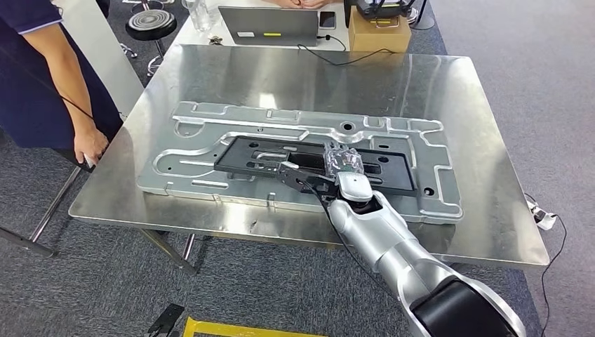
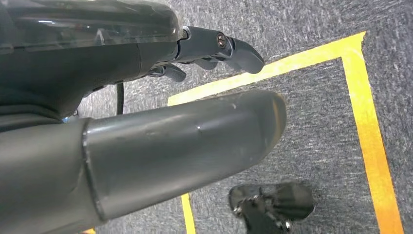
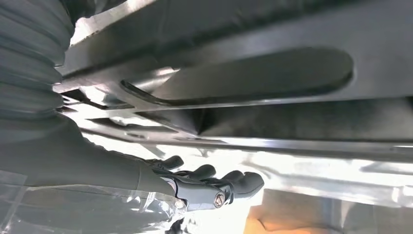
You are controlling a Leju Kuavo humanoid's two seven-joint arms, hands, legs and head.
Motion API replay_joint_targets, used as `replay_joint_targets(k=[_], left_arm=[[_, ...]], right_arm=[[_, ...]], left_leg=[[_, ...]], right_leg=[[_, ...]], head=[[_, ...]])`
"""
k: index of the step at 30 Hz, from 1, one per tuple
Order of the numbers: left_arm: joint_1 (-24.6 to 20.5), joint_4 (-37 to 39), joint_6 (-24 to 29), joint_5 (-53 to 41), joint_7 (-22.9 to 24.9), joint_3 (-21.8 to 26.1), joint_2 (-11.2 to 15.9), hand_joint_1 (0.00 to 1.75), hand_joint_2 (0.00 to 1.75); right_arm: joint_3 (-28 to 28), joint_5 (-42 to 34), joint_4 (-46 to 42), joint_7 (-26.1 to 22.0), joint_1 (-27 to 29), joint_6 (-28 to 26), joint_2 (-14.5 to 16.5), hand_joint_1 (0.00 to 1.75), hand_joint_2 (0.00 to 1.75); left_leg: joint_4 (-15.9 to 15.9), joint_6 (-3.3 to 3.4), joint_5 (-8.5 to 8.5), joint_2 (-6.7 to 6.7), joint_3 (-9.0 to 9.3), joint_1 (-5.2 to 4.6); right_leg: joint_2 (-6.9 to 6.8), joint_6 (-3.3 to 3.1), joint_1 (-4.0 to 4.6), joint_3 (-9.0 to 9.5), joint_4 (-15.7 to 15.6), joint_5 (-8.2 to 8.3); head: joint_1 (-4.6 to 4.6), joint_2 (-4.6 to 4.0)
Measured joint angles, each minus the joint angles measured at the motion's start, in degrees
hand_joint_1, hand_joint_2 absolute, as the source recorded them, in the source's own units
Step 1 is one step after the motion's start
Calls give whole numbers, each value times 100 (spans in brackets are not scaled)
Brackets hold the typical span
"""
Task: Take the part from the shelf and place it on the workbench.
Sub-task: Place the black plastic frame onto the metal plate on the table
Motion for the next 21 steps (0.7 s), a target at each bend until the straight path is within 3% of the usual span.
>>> replay_joint_targets(k=[1, 2, 3, 5, 7, 10, 12, 14, 15, 16, 17, 19, 21], left_arm=[[12, 0, 2, 26, -12, 10, 1, 0, 0], [24, 0, 2, 52, -33, 28, 1, 0, 0], [32, 0, 3, 66, -60, 50, 2, 0, 0], [35, 0, 4, 83, -108, 87, 4, 0, 0], [41, 0, 5, 87, -133, 103, 5, 0, 0], [76, 0, 5, 88, -139, 112, -3, 0, 0], [77, -1, 5, 88, -141, 116, -10, 0, 0], [77, -2, 5, 88, -142, 119, -10, 0, 0], [81, -2, 5, 88, -142, 120, -10, 0, 0], [85, -2, 5, 88, -142, 121, -10, 0, 0], [88, -2, 5, 88, -143, 121, -10, 0, 0], [89, -2, 5, 88, -145, 122, -15, 0, 0], [89, -1, 5, 88, -149, 124, -20, 0, 0]], right_arm=[[9, 112, -30, -103, 0, -145, 25, 0, 175], [24, 210, -95, -157, -18, -251, 73, 0, 175], [47, 264, -194, -135, -56, -266, 142, 0, 175], [108, 300, -418, -15, -153, -156, 278, 0, 175], [182, 320, -601, 33, -201, -94, 338, 0, 175], [275, 361, -793, 35, -222, -123, 351, 0, 175], [322, 380, -871, 33, -247, -148, 352, 0, 175], [358, 385, -907, 32, -246, -156, 352, 0, 175], [373, 386, -914, 31, -235, -158, 351, 0, 175], [387, 387, -925, 32, -225, -161, 350, 0, 175], [404, 392, -947, 32, -222, -167, 349, 0, 175], [443, 408, -1022, 32, -232, -199, 348, 0, 175], [481, 437, -1107, 32, -243, -256, 348, 0, 175]], left_leg=[[-13, 9, 79, 0, 3, -6], [-266, 28, 256, 1, 123, -11], [-658, 54, 448, 4, 306, -16], [-1301, 96, 665, 4, 624, -45], [-1471, 119, 666, -14, 703, -73], [-1525, 190, 711, -26, 702, -33], [-1551, 245, 733, -14, 709, -15], [-1553, 269, 734, -13, 705, -21], [-1552, 269, 733, -13, 705, -22], [-1552, 268, 732, -15, 706, -21], [-1551, 263, 728, -19, 710, -21], [-1549, 242, 717, -24, 719, -28], [-1547, 193, 712, -27, 712, -45]], right_leg=[[5, -6, 13, 0, 11, -5], [16, -11, 22, 1, 28, -14], [32, -9, 29, 0, 52, -28], [59, 17, 56, -21, 104, -57], [58, 63, 70, -40, 118, -59], [42, 139, 67, -64, 178, -115], [34, 207, 39, -255, 620, -395], [25, 266, 3, -597, 1358, -736], [23, 284, -13, -721, 1607, -798], [22, 292, -25, -758, 1668, -755], [21, 290, -34, -685, 1500, -606], [22, 251, -35, -322, 747, -220], [26, 201, -8, -68, 189, -53]], head=[[0, 0], [0, 0], [0, 0], [0, 0], [1, 0], [2, 0], [3, 0], [4, 0], [5, 0], [6, 0], [5, 0], [6, 0], [5, 0]])
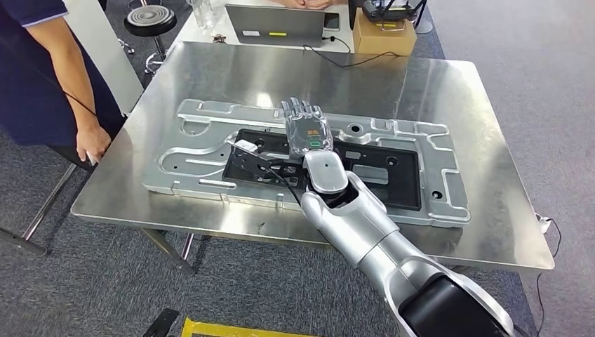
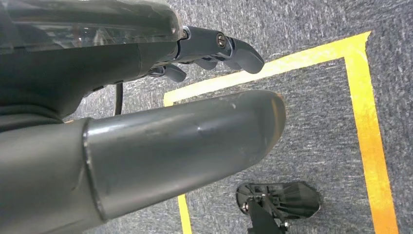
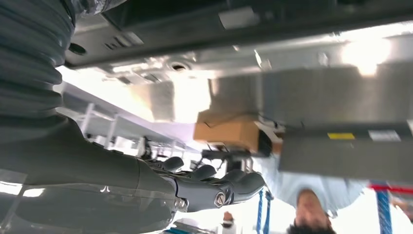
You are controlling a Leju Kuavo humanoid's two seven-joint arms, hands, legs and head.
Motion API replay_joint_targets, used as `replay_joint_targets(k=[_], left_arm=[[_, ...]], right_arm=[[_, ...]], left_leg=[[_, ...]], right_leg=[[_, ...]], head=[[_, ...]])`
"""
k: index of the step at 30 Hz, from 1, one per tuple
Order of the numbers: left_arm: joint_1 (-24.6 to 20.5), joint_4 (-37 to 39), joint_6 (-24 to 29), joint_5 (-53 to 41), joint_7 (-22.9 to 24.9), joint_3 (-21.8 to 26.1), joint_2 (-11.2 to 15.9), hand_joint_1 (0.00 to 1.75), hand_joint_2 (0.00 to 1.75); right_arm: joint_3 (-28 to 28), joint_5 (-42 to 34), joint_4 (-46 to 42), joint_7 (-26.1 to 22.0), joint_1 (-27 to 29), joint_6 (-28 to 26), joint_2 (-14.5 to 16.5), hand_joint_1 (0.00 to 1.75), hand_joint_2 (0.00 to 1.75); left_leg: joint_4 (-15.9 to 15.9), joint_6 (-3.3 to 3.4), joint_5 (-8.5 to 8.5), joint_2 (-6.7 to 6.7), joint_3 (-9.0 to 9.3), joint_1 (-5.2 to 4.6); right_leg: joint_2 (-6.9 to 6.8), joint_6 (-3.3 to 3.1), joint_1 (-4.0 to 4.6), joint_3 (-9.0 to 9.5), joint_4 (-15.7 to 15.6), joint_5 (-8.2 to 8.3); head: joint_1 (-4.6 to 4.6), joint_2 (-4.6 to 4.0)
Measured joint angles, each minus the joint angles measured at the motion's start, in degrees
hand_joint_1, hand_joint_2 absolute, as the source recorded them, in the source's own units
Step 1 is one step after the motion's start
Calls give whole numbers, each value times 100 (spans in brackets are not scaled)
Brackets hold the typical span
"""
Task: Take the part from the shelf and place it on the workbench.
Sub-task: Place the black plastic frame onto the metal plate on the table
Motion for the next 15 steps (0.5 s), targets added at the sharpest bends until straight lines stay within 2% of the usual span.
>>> replay_joint_targets(k=[2, 3, 5, 6, 8, 9, 10, 11, 13, 14, 15], left_arm=[[5, -1, 0, -1, -3, 1, -1, 0, 0], [7, -1, 0, -2, -3, 1, -1, 0, 0], [6, -2, -1, -3, -5, 1, -3, 0, 0], [6, -2, -1, -3, -6, 1, -6, 0, 0], [12, -2, -1, -4, -8, 1, -12, 0, 0], [20, -2, -1, -4, -8, 1, -12, 0, 0], [27, -2, 0, -3, -9, 1, -12, 0, 0], [33, -2, 0, 4, -13, 1, -12, 0, 0], [33, -1, -1, 24, -25, 2, -12, 0, 0], [31, -1, -2, 32, -31, 2, -13, 0, 0], [28, -1, -3, 39, -34, 4, -13, 0, 0]], right_arm=[[34, 34, -69, 8, 4, -54, -2, 0, 175], [49, 45, -103, 13, 9, -74, -3, 0, 175], [77, 58, -165, 22, 10, -103, -1, 0, 175], [96, 63, -191, 24, 14, -114, 1, 0, 175], [140, 76, -218, 26, 47, -139, 2, 0, 175], [156, 80, -225, 26, 80, -157, 2, 0, 175], [166, 87, -237, 27, 114, -175, 2, 0, 175], [172, 94, -256, 31, 139, -194, 2, 0, 175], [181, 113, -314, 39, 161, -223, 0, 0, 175], [185, 121, -340, 42, 162, -232, -3, 0, 175], [190, 128, -362, 43, 165, -239, -8, 0, 175]], left_leg=[[-21, -70, 9, 1, -4, -7], [-31, -104, 1, 3, -5, 0], [118, -152, -124, 9, -57, 13], [369, -163, -272, 11, -165, 20], [1093, -184, -599, 11, -498, 22], [1388, -195, -682, 11, -646, 22], [1493, -203, -658, 12, -708, 22], [1384, -206, -529, 14, -668, 24], [717, -197, -160, 17, -362, 27], [383, -185, -37, 14, -204, 20], [176, -166, 20, 7, -106, 10]], right_leg=[[5, -44, 29, 28, -110, -8], [4, -77, 16, 40, -135, 5], [-4, -156, -12, 90, -217, 39], [-10, -187, -24, 114, -247, 50], [-17, -222, -6, 126, -249, 46], [-17, -230, 2, 126, -241, 39], [-15, -233, 7, 126, -231, 31], [-11, -230, 9, 126, -215, 21], [0, -202, 8, 122, -166, -15], [6, -180, 20, 108, -123, -30], [9, -154, 30, 91, -94, -36]], head=[[-1, 0], [-1, 0], [-2, 0], [-3, 0], [-4, 0], [-4, 0], [-4, 0], [-4, 0], [-4, 0], [-4, 0], [-4, 0]])
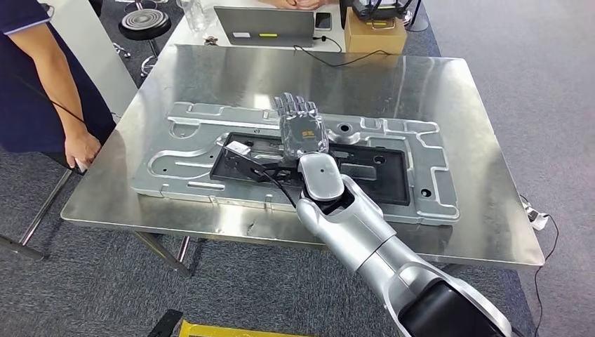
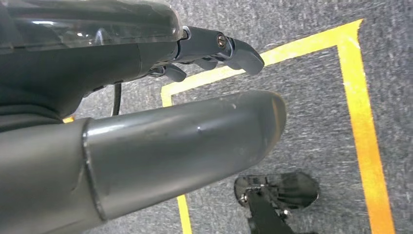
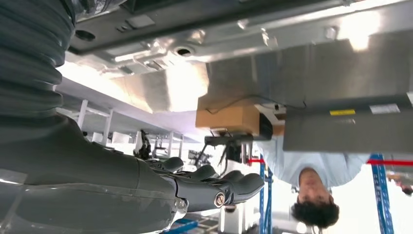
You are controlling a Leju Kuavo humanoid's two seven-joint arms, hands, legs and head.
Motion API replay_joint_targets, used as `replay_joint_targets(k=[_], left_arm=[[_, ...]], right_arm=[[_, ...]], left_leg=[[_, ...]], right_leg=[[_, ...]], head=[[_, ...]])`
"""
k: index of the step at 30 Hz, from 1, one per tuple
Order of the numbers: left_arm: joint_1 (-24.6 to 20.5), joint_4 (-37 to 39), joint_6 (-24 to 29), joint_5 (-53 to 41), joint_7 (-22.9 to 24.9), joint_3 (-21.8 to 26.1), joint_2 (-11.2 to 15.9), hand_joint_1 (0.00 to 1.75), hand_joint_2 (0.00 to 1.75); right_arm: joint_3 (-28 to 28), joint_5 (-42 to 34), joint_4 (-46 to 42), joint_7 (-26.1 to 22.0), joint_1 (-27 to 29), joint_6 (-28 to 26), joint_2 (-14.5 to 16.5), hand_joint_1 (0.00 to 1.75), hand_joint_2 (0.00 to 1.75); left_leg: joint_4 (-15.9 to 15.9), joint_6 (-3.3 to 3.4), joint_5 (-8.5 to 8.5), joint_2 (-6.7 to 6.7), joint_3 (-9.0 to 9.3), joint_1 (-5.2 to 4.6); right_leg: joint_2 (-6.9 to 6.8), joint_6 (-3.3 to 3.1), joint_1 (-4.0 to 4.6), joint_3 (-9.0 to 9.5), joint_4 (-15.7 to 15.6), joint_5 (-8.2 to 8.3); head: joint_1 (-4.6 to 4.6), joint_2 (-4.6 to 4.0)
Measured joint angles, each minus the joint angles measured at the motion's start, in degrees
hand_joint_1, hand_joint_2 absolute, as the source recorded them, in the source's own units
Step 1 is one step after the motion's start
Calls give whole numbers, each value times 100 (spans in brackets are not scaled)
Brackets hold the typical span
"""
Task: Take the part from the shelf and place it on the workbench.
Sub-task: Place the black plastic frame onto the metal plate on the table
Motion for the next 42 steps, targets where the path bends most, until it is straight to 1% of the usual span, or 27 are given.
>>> replay_joint_targets(k=[4, 6, 8, 9, 10, 11, 12, 14, 16, 19, 20, 22, 24, 25, 26, 27, 28, 30, 31, 32, 34, 35, 36, 37, 39, 40, 42], left_arm=[[10, 1, -8, 31, -4, 21, -14, 0, 0], [13, 1, -10, 46, -4, 27, -26, 0, 0], [15, 1, -10, 56, -4, 38, -27, 0, 0], [18, 1, -10, 58, -4, 48, -27, 0, 0], [22, 1, -10, 60, -4, 58, -27, 0, 0], [25, 1, -10, 61, -4, 68, -28, 0, 0], [28, 1, -10, 61, -4, 77, -29, 0, 0], [30, 1, -10, 62, -4, 89, -42, 0, 0], [30, 1, -10, 63, -5, 101, -57, 0, 0], [38, 1, -10, 63, -5, 112, -66, 0, 0], [43, 1, -10, 63, -4, 112, -68, 0, 0], [49, 1, -10, 63, -4, 113, -72, 0, 0], [50, 1, -9, 63, -4, 113, -73, 0, 0], [50, 1, -9, 63, -4, 114, -70, 0, 0], [51, 0, -7, 63, -4, 114, -68, 0, 0], [51, -1, -5, 63, -4, 115, -67, 0, 0], [49, -1, -3, 63, -4, 115, -67, 0, 0], [43, -1, -1, 60, -7, 115, -68, 0, 0], [44, 0, -1, 56, -9, 115, -68, 0, 0], [47, 0, -1, 52, -11, 115, -69, 0, 0], [60, 1, -1, 45, -19, 115, -74, 0, 0], [62, 1, -2, 41, -26, 115, -79, 0, 0], [63, 1, -3, 33, -34, 115, -85, 0, 0], [63, 1, -3, 25, -42, 115, -90, 0, 0], [68, 1, -3, 11, -51, 115, -91, 0, 0], [70, 1, -2, 10, -53, 116, -91, 0, 0], [73, 1, 1, 9, -58, 116, -92, 0, 0]], right_arm=[[16, 5, -46, 1, 32, -6, -31, 0, 175], [19, 5, -55, 1, 33, -7, -54, 0, 175], [21, 5, -60, 1, 50, -7, -81, 0, 175], [22, 5, -61, 0, 69, -7, -96, 0, 175], [22, 5, -61, 1, 88, -7, -109, 0, 175], [24, 5, -62, 1, 102, -7, -119, 0, 175], [24, 5, -67, 1, 109, -7, -126, 0, 175], [26, 5, -91, 0, 95, -9, -131, 0, 175], [28, 7, -122, 1, 77, -12, -133, 0, 175], [30, 7, -139, 4, 70, -14, -137, 0, 175], [30, 7, -141, 4, 69, -15, -135, 0, 175], [31, 8, -143, 4, 66, -16, -132, 0, 175], [32, 8, -142, 4, 79, -15, -132, 0, 175], [33, 8, -142, 4, 90, -15, -133, 0, 175], [33, 8, -142, 4, 98, -15, -133, 0, 175], [34, 8, -142, 4, 103, -15, -134, 0, 175], [34, 8, -142, 4, 104, -15, -134, 0, 175], [34, 8, -143, 4, 101, -16, -136, 0, 175], [34, 8, -144, 4, 103, -15, -139, 0, 175], [35, 7, -146, 4, 106, -8, -143, 0, 175], [37, 3, -161, 4, 118, 30, -166, 0, 175], [39, -1, -176, 3, 123, 62, -184, 0, 175], [42, -8, -198, 3, 128, 96, -207, 0, 175], [45, -14, -217, 3, 134, 123, -231, 0, 175], [53, -30, -255, 4, 160, 167, -272, 0, 175], [56, -40, -265, 5, 185, 183, -292, 0, 175], [60, -69, -286, 11, 245, 217, -325, 0, 175]], left_leg=[[-104, 113, 46, -11, 11, -9], [-142, 198, 97, 4, -12, 11], [-146, 255, 140, 17, -67, -2], [-145, 267, 163, 22, -101, -9], [-144, 272, 188, 24, -135, -13], [-144, 270, 216, 25, -167, -16], [-143, 263, 245, 24, -196, -18], [-144, 229, 303, 20, -239, -26], [-165, 164, 372, 20, -257, -23], [-224, 56, 453, 23, -279, -14], [-171, 31, 359, 21, -314, -16], [261, 0, -108, 17, -452, -11], [960, -35, -582, 14, -606, -10], [1208, -53, -653, 15, -620, -7], [1290, -69, -605, 15, -554, -4], [1174, -82, -472, 17, -392, 2], [884, -92, -332, 18, -147, 11], [185, -77, -293, 9, 352, 6], [-39, -51, -344, 2, 486, -4], [-142, -14, -396, -6, 531, -21], [-171, 95, -343, 2, 481, -20], [-178, 160, -293, 14, 444, -13], [-190, 226, -235, 27, 394, -2], [-197, 277, -176, 41, 330, 2], [-194, 320, -64, 51, 186, -8], [-191, 319, -12, 54, 115, -13], [-182, 307, 87, 55, -18, -22]], right_leg=[[0, 106, 18, -53, 58, -26], [-8, 164, 0, -163, 366, -311], [-14, 210, -26, -405, 1042, -743], [-15, 225, -35, -506, 1354, -886], [-15, 231, -40, -532, 1512, -928], [-15, 226, -41, -455, 1464, -865], [-15, 208, -39, -273, 1213, -727], [-16, 137, -12, 232, 417, -474], [-20, 80, 34, 490, -53, -368], [-35, 15, 39, 448, -168, -245], [-47, -27, 20, 417, -210, -175], [-70, -94, -6, 319, -270, -35], [-74, -119, -2, 177, -263, 69], [-75, -113, -1, 99, -250, 119], [-76, -100, -5, 16, -227, 166], [-76, -82, -14, -70, -193, 206], [-76, -60, -24, -152, -147, 238], [-75, -6, -18, -292, -43, 283], [-75, 26, -7, -333, -6, 308], [-74, 60, 5, -359, 10, 341], [-70, 134, 5, -382, 16, 394], [-65, 168, -4, -411, 63, 324], [-60, 200, -15, -467, 202, 152], [-55, 227, -30, -550, 459, -114], [-51, 270, -43, -720, 1151, -634], [-51, 281, -48, -750, 1429, -740], [-50, 269, -51, -575, 1503, -603]], head=[[2, 0], [3, 0], [3, 0], [4, 0], [4, 0], [4, 0], [4, 0], [3, 0], [2, 0], [2, 0], [2, 0], [0, 0], [0, 0], [0, 0], [0, 0], [0, 0], [0, 0], [1, 0], [2, 0], [2, 0], [3, 0], [4, 0], [6, 0], [7, 0], [8, 0], [8, 0], [8, 0]])
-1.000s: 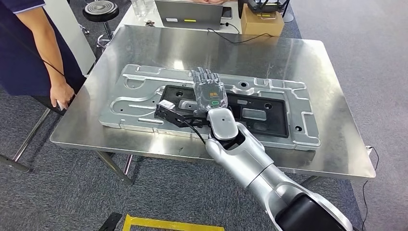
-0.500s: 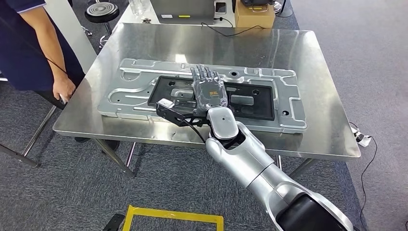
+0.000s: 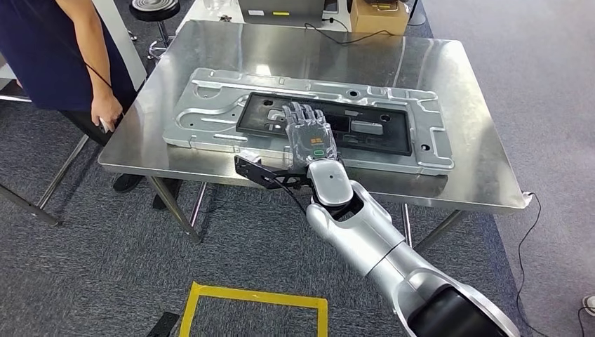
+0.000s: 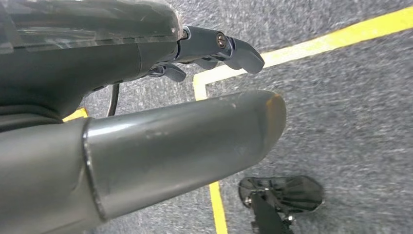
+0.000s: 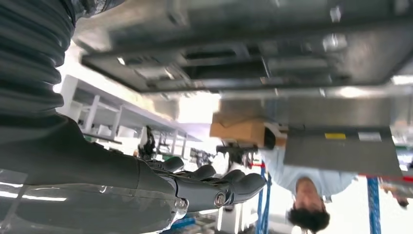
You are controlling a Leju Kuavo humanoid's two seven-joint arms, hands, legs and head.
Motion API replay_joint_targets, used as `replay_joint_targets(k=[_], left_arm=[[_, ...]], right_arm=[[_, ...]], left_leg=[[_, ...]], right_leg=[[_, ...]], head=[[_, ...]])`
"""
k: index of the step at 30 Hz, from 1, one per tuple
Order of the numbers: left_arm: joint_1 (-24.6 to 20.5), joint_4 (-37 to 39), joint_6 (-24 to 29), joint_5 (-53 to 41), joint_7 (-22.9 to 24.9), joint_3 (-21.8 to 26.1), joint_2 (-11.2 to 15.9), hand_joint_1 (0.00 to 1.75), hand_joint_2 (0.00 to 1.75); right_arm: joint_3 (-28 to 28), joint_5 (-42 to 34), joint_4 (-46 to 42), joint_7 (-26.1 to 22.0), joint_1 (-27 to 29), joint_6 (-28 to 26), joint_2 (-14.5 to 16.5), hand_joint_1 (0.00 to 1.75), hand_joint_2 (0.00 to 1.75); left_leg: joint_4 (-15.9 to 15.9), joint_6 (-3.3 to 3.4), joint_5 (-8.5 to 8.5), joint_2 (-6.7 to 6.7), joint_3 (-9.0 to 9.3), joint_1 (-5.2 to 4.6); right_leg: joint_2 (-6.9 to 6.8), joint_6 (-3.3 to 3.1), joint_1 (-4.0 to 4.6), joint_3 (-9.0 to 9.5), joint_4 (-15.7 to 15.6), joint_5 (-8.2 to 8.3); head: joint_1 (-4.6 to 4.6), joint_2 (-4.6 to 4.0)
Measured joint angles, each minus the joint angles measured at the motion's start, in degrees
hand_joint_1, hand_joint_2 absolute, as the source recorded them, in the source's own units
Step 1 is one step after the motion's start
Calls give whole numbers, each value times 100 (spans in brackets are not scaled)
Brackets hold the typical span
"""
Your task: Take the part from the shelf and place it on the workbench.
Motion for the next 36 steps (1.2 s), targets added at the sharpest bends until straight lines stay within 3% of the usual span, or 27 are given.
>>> replay_joint_targets(k=[2, 5, 7, 9, 10, 11, 12, 14, 15, 16, 17, 19, 21, 23, 25, 26, 28, 30, 31, 32, 33, 34, 36], left_arm=[[2, 0, 1, -1, -4, -1, -2, 0, 0], [3, 0, 1, 0, -5, -2, -4, 0, 0], [8, 0, 5, 1, -12, -1, -25, 0, 0], [29, 0, 30, 9, -29, 2, -47, 0, 0], [45, 0, 45, 17, -37, 2, -47, 0, 0], [65, 0, 57, 28, -44, 3, -49, 0, 0], [84, 0, 63, 37, -48, 4, -50, 0, 0], [105, 0, 67, 49, -52, 5, -52, 0, 0], [111, 0, 70, 52, -54, 5, -51, 0, 0], [116, 0, 74, 55, -55, 5, -48, 0, 0], [121, 0, 79, 56, -58, 6, -45, 0, 0], [126, 0, 96, 59, -75, 8, -41, 0, 0], [131, 0, 121, 63, -103, 12, -40, 0, 0], [153, 0, 150, 68, -122, 26, -40, 0, 0], [186, 0, 166, 69, -130, 42, -41, 0, 0], [196, 0, 167, 69, -132, 47, -41, 0, 0], [201, 0, 168, 69, -134, 54, -40, 0, 0], [201, 0, 169, 69, -134, 70, -36, 0, 0], [201, 0, 169, 69, -134, 80, -35, 0, 0], [202, 0, 169, 69, -134, 90, -34, 0, 0], [203, 0, 169, 69, -134, 98, -34, 0, 0], [204, 0, 169, 69, -134, 104, -34, 0, 0], [203, 0, 169, 69, -134, 116, -50, 0, 0]], right_arm=[[0, -19, -12, 5, 35, 12, -14, 0, 175], [0, -23, -16, 6, 42, 12, -16, 0, 175], [0, -44, -55, 6, 61, -5, -21, 0, 175], [0, -122, -114, 11, 202, -104, -58, 0, 175], [0, -168, -127, 15, 306, -166, -81, 0, 175], [0, -217, -134, 20, 432, -243, -108, 0, 175], [0, -247, -133, 25, 542, -313, -126, 0, 175], [0, -289, -117, 25, 770, -460, -168, 0, 175], [-1, -307, -103, 24, 879, -517, -191, 0, 175], [-4, -330, -85, 23, 979, -559, -214, 0, 175], [-16, -360, -64, 22, 1074, -592, -234, 0, 175], [-82, -438, -16, 10, 1285, -701, -273, 0, 175], [-208, -531, 46, -30, 1558, -894, -313, 0, 175], [-346, -598, 122, -87, 1854, -1096, -351, 0, 175], [-436, -621, 202, -122, 2085, -1203, -397, 0, 175], [-466, -626, 238, -128, 2162, -1221, -421, 0, 175], [-512, -630, 295, -132, 2249, -1224, -457, 0, 175], [-540, -631, 340, -135, 2291, -1221, -479, 0, 175], [-546, -631, 361, -135, 2307, -1219, -487, 0, 175], [-551, -632, 381, -136, 2321, -1219, -493, 0, 175], [-557, -632, 393, -136, 2329, -1219, -497, 0, 175], [-562, -632, 402, -137, 2330, -1219, -498, 0, 175], [-571, -632, 405, -144, 2316, -1221, -498, 0, 175]], left_leg=[[4, -11, 57, -1, -75, -7], [4, -14, 70, -1, -91, -8], [7, -48, 124, -1, -133, -17], [-41, -156, 257, 2, -180, -8], [-43, -205, 247, 2, -199, 1], [20, -248, 146, 0, -235, 11], [211, -267, -79, -3, -297, 11], [883, -304, -616, -7, -466, 16], [1226, -323, -768, -6, -529, 17], [1445, -339, -790, -6, -532, 18], [1484, -349, -694, -6, -451, 19], [985, -353, -435, -6, -14, 23], [274, -318, -452, -23, 479, 2], [-24, -245, -553, -42, 644, -26], [-51, -135, -491, -33, 581, -16], [-60, -70, -440, -21, 537, -10], [-72, 34, -332, 7, 425, -4], [-66, 66, -236, 19, 299, -13], [-62, 64, -192, 21, 238, -16], [-57, 57, -149, 21, 180, -18], [-53, 46, -110, 20, 129, -20], [-50, 32, -77, 18, 91, -22], [-47, -16, -11, 18, 37, -29]], right_leg=[[1, -24, 2, 238, -230, 209], [1, -34, 3, 322, -337, 262], [6, -111, 37, 742, -959, 235], [5, -228, 74, 1153, -1672, 251], [-7, -263, 69, 1166, -1789, 302], [-18, -312, 62, 1132, -1844, 383], [-30, -345, 44, 1086, -1879, 456], [-42, -382, 59, 942, -1870, 569], [-45, -378, 65, 854, -1847, 618], [-49, -372, 67, 763, -1814, 662], [-51, -360, 65, 671, -1774, 699], [-52, -319, 53, 500, -1670, 754], [-58, -264, 67, 375, -1569, 795], [-67, -203, 88, 325, -1533, 855], [-58, -129, 80, 287, -1525, 876], [-45, -91, 70, 239, -1451, 773], [-17, -26, 36, 65, -994, 303], [-10, 12, 15, -112, -291, -134], [-10, 20, 7, -124, -65, -186], [-10, 18, 3, -42, -24, -123], [-9, 3, 3, 149, -206, 17], [-7, -28, 10, 428, -564, 162], [2, -110, 47, 973, -1378, 262]], head=[[-1, 0], [-1, 0], [-3, 0], [-3, 0], [-4, 0], [-4, 0], [-5, 0], [-8, 0], [-8, 0], [-8, 0], [-8, 0], [-8, 0], [-7, 0], [-5, 0], [-3, 0], [-2, 0], [-1, 0], [-1, 0], [-1, 0], [-1, 0], [-1, 0], [-1, 0], [-3, 0]])
